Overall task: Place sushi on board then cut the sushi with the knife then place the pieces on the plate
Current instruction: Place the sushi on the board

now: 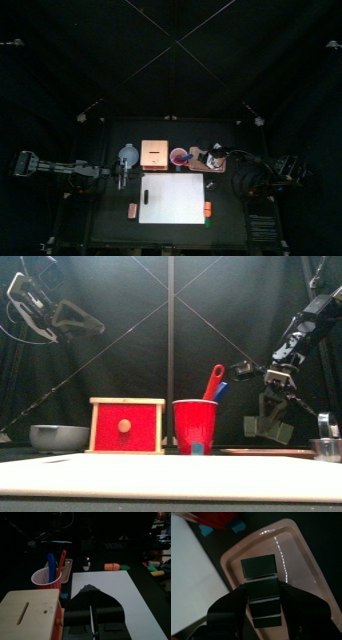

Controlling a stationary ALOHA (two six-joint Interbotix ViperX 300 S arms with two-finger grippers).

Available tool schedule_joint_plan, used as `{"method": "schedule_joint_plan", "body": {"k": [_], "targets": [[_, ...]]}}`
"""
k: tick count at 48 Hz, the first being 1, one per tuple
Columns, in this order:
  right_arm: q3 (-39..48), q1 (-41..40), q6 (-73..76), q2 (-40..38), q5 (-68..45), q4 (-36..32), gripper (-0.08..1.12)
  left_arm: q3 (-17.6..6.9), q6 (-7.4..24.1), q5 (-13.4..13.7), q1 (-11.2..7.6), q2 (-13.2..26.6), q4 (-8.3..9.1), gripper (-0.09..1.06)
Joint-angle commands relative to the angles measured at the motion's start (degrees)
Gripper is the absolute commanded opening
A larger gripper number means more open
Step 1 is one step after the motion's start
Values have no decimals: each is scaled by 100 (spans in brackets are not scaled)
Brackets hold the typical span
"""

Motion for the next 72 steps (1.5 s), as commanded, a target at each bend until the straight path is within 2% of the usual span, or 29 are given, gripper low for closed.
{"method": "schedule_joint_plan", "body": {"k": [1, 14, 27, 36, 44, 51, 61, 67, 72], "targets": [[-18, 369, 606, -264, -62, -35, 58, -79, 9, -53, 18, 9, -9, -3], [-141, 1503, 2733, -308, -114, -633, 58, -79, 0, -53, 18, 9, -9, -3], [-281, 2593, 5124, -229, -413, -1582, 58, -70, 0, -53, 18, 9, -9, -3], [-563, 3208, 6776, 237, -501, -2408, 58, -35, 0, -44, 26, 0, -18, -3], [-1160, 3586, 8042, 949, -475, -3190, 58, 0, 0, -35, 26, 9, -141, -3], [-1767, 3920, 9044, 1512, -413, -3604, 58, 70, -9, -26, 26, 9, -264, -3], [-2619, 4157, 10477, 2162, 475, -4192, 58, 97, 18, -18, 35, 0, -413, -3], [-3041, 4324, 11136, 2312, 1310, -4632, 58, 105, 26, -18, 35, 9, -396, -3], [-3226, 4456, 11593, 2373, 1758, -4702, 58, 141, 26, -9, 35, 0, -396, -3]]}}
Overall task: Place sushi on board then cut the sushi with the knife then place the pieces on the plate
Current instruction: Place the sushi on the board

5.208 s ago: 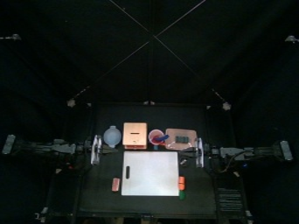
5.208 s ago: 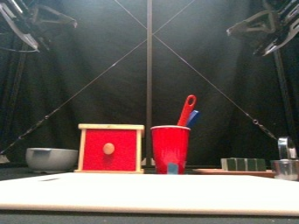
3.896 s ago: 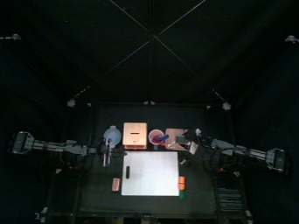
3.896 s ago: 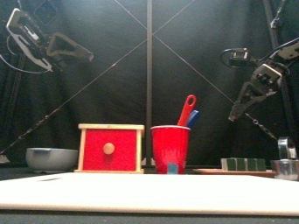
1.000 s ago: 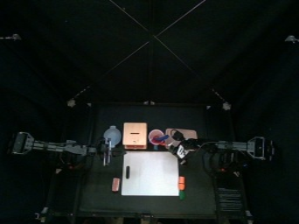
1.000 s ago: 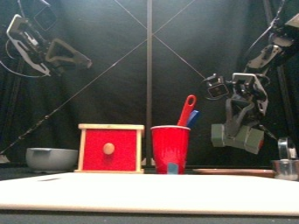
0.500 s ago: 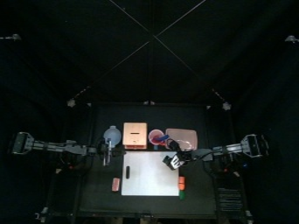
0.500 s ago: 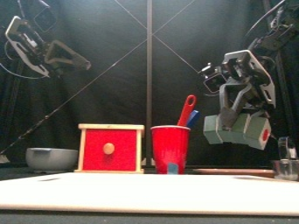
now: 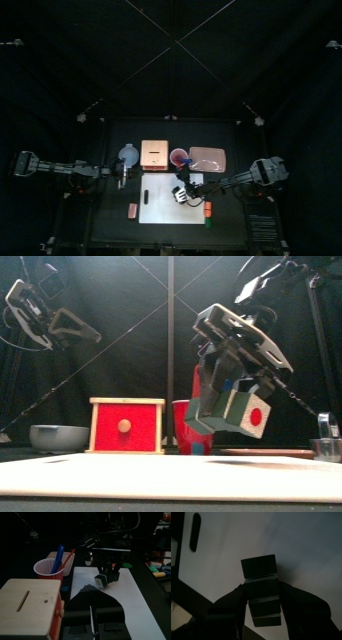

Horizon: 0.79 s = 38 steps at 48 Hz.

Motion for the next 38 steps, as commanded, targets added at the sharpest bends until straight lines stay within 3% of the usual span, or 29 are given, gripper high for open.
{"method": "schedule_joint_plan", "body": {"k": [1, 19, 38], "targets": [[-343, 158, 448, -62, 483, -62, 58, -53, 9, -18, 18, 9, 9, -3], [-1055, 492, 2153, 457, 1239, -475, 58, -53, 9, -9, 18, 0, 18, -3], [-1503, 308, 2206, 993, 1433, -466, 58, -18, 18, -9, 18, -18, 18, -3]]}}
